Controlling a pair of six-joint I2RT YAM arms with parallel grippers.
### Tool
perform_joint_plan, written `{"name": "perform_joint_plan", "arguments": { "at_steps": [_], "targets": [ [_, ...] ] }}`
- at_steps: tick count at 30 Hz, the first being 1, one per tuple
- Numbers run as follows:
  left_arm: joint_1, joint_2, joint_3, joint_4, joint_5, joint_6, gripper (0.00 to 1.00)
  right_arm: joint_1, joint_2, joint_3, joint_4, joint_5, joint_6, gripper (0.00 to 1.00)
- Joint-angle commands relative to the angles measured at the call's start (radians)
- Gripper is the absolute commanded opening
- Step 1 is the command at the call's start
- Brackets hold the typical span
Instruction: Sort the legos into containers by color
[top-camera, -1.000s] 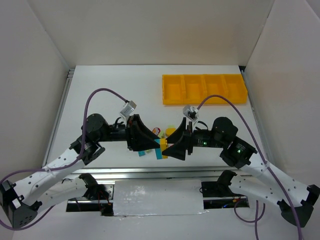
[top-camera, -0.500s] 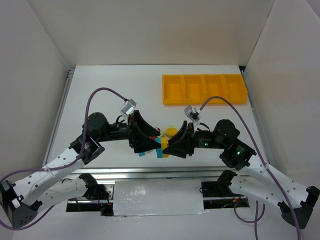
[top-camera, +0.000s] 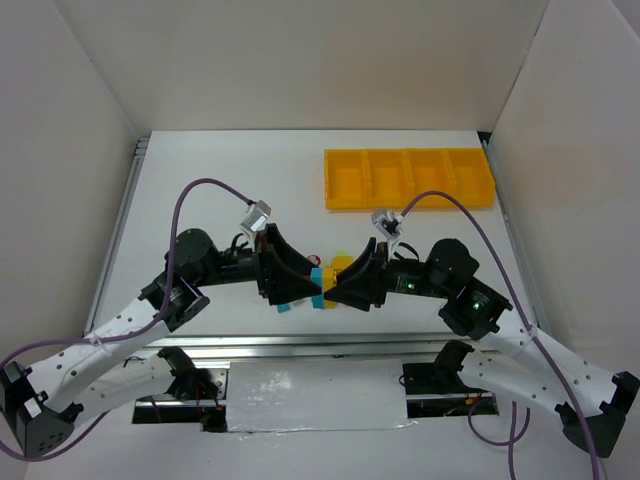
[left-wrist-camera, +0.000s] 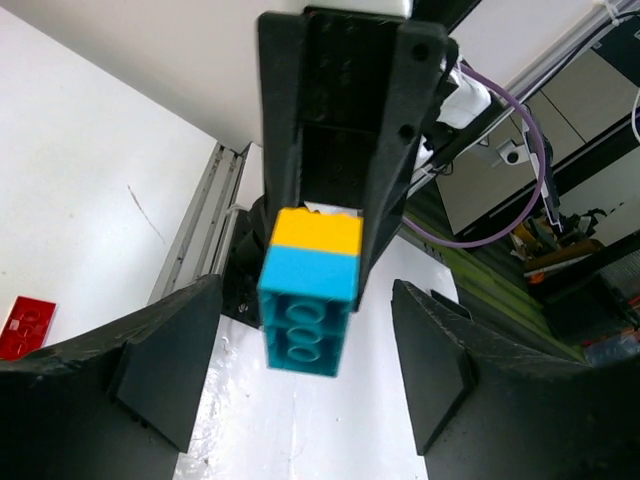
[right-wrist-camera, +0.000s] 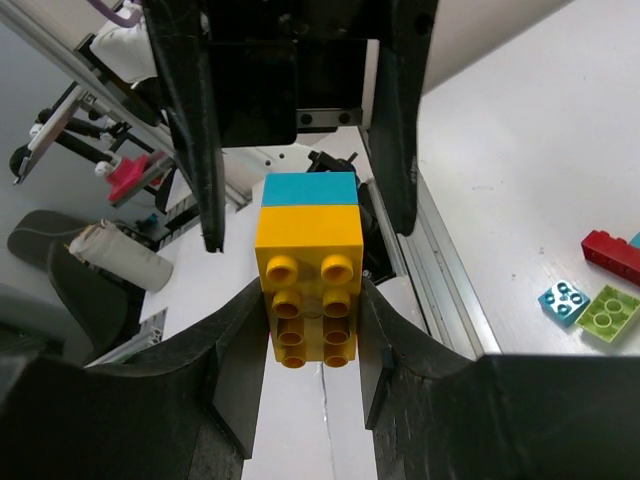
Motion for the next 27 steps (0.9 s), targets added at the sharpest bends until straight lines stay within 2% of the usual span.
{"name": "perform_joint_plan", "arguments": {
  "at_steps": [1, 2, 3, 5, 6, 7, 10, 14, 16, 20, 22, 25, 27],
  "targets": [
    [-0.002, -0.006, -0.002, 0.09, 0.017, 0.002, 0.79, 0.0, 0.018, 0.028, 0.055, -0.002, 0.023, 0.0],
    [-0.002, -0.002, -0.002, 0.091, 0.018, 0.002, 0.75, -0.002, 0.021, 0.024, 0.072, -0.008, 0.032, 0.0],
    [-0.002, 0.0, 0.0, 0.091, 0.02, 0.002, 0.56, 0.0, 0.021, 0.024, 0.077, -0.009, 0.035, 0.0],
    [-0.002, 0.003, 0.001, 0.091, 0.026, 0.003, 0.3, -0.002, 0.022, 0.024, 0.081, -0.011, 0.037, 0.0],
    [-0.002, 0.006, 0.001, 0.091, 0.029, 0.003, 0.11, -0.002, 0.024, 0.026, 0.078, -0.005, 0.04, 0.0],
    [-0.004, 0.006, 0.001, 0.093, 0.037, 0.003, 0.07, 0.0, 0.024, 0.027, 0.075, 0.009, 0.041, 0.0],
    [-0.002, 0.004, -0.005, 0.1, 0.038, 0.002, 0.0, 0.0, 0.03, 0.029, 0.083, 0.009, 0.049, 0.0],
    [-0.004, -0.018, 0.009, 0.051, 0.029, 0.035, 0.0, -0.011, 0.018, 0.026, 0.042, -0.011, -0.017, 0.0],
    [-0.002, -0.038, 0.038, -0.028, 0.017, 0.087, 0.0, -0.07, -0.024, -0.006, 0.032, -0.043, -0.051, 0.0],
    [0.007, -0.094, 0.104, -0.215, -0.061, 0.2, 0.0, -0.265, -0.119, -0.052, 0.049, -0.244, -0.059, 0.0],
    [0.018, -0.095, 0.116, -0.249, -0.075, 0.216, 0.0, -0.301, -0.119, -0.046, 0.037, -0.282, -0.065, 0.0],
    [0.048, -0.094, 0.118, -0.268, -0.078, 0.207, 0.0, -0.359, -0.085, -0.04, 0.055, -0.321, -0.057, 0.0],
    [0.062, -0.088, 0.124, -0.313, -0.123, 0.203, 0.0, -0.371, -0.038, -0.008, 0.01, -0.225, -0.06, 0.0]
  ]
}}
